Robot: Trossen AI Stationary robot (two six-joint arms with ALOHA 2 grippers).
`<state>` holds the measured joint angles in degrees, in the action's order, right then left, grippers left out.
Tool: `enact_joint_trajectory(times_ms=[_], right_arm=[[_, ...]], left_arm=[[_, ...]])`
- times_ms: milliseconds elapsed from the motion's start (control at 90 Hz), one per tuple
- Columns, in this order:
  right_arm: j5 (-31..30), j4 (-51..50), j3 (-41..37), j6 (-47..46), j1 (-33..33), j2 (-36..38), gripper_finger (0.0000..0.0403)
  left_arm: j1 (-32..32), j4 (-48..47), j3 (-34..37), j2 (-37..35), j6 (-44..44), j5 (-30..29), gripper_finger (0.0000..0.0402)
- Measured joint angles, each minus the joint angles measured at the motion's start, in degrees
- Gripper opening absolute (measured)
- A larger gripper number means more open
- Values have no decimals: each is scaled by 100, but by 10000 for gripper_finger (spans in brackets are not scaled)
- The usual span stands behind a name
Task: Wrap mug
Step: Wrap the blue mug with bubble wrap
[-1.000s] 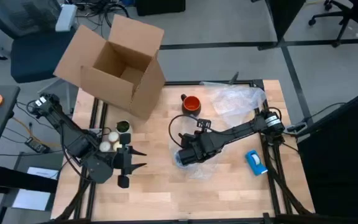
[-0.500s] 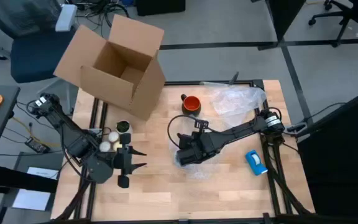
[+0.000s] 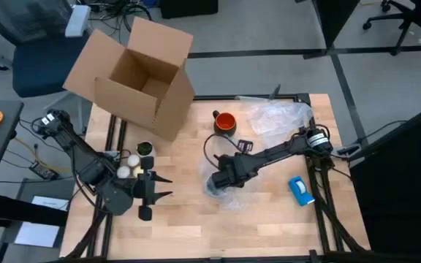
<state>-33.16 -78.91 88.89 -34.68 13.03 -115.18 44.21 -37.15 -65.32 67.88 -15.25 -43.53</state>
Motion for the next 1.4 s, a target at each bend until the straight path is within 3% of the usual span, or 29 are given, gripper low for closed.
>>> enact_joint_trajectory(times_ms=[222, 556, 767, 978, 1067, 1400], right_arm=[[37, -151, -553, -659, -151, 188, 0], [172, 443, -1384, -1200, -324, 1444, 0], [977, 1697, -2684, -1392, -915, 2392, 0], [2036, 3270, -3925, -1810, -1391, 2739, 5], [2325, 3705, -4208, -1926, -1424, 2725, 16], [2389, 3526, -4488, -2121, -1427, 2430, 106]], left_arm=[[0, 0, 0, 0, 7, -11, 129], [0, 2, 0, 0, 2, -57, 129], [0, 3, 0, 0, 2, -58, 129], [0, 2, 0, 0, 9, -62, 129], [-1, 2, 0, 0, 12, -96, 129], [-7, 4, 0, 0, 15, -206, 129]])
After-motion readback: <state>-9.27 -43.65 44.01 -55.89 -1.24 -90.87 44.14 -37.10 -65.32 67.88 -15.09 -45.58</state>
